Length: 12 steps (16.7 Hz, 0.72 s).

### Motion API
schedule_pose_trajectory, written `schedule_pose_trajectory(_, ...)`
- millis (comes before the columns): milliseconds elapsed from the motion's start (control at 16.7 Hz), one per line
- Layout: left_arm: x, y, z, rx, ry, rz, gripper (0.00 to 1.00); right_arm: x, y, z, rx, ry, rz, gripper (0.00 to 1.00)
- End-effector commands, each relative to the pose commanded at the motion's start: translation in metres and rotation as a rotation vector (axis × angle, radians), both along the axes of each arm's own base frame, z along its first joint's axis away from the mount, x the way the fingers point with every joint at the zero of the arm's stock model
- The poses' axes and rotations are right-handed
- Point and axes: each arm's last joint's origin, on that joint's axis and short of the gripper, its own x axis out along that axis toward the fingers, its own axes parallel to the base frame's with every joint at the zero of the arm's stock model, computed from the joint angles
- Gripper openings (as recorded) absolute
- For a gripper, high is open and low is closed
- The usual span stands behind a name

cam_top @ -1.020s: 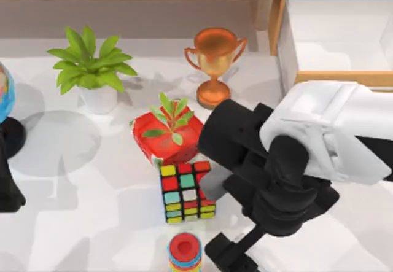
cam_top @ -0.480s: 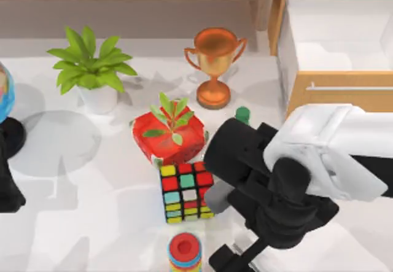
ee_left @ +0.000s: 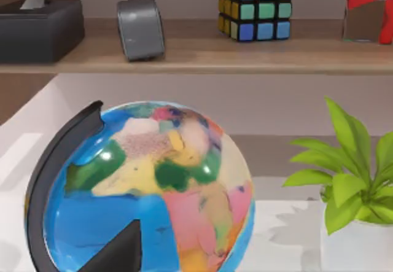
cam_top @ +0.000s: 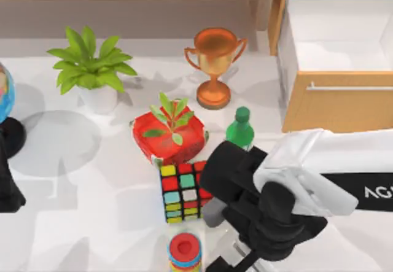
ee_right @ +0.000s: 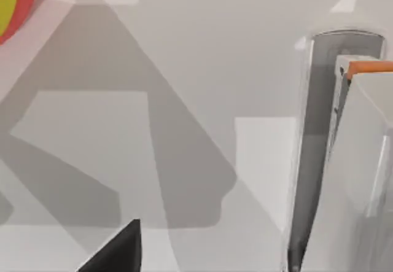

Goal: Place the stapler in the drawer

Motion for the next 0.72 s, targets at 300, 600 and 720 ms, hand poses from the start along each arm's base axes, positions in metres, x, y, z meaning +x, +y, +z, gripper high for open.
schedule_pose_trajectory(300,0.0,0.0,0.0,0.0,0.0,0.0,1.0,0.0004,0.0025,-0.0016,0.0,0.001,0.003,1.0)
schedule_pose_trajectory(600,0.0,0.0,0.0,0.0,0.0,0.0,1.0,0.0004,0.0025,-0.0016,0.0,0.001,0.003,0.62)
schedule_pose_trajectory(720,0.0,0.0,0.0,0.0,0.0,0.0,1.0,0.0004,0.0025,-0.0016,0.0,0.001,0.003,0.47)
